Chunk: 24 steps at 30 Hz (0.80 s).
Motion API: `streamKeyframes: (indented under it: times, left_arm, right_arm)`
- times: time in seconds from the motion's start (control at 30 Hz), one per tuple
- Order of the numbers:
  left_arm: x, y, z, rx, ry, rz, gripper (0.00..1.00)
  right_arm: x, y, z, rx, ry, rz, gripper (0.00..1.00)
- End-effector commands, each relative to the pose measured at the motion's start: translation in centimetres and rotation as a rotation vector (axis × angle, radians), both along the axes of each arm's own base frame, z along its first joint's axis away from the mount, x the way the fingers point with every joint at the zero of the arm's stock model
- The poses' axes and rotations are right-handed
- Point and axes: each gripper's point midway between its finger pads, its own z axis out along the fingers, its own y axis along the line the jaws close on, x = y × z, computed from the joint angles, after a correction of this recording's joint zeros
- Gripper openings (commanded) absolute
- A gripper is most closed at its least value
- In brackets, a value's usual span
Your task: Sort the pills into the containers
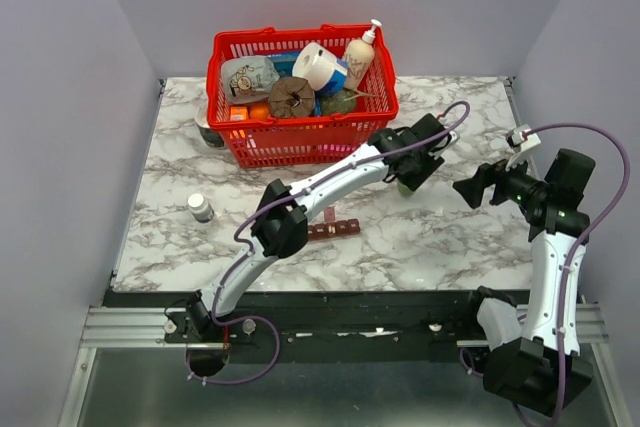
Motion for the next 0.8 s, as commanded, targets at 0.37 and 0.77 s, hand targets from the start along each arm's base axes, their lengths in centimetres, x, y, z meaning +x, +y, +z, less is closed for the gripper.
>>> streamKeyframes:
  times: [0.37, 0.77]
  left_arm:
    - [1.1, -1.2, -0.4, -0.01, -0.054, 0.037, 0.49]
    - [1.9, -1.9, 2.9, -0.11, -0.088, 0.067, 0.75]
  right_arm:
    - [-1.0, 1.1, -0.4, 0.037, -0.008, 0.048, 0.98]
    - [-1.5, 1.5, -0.3, 0.038, -0.009, 0.068, 0.98]
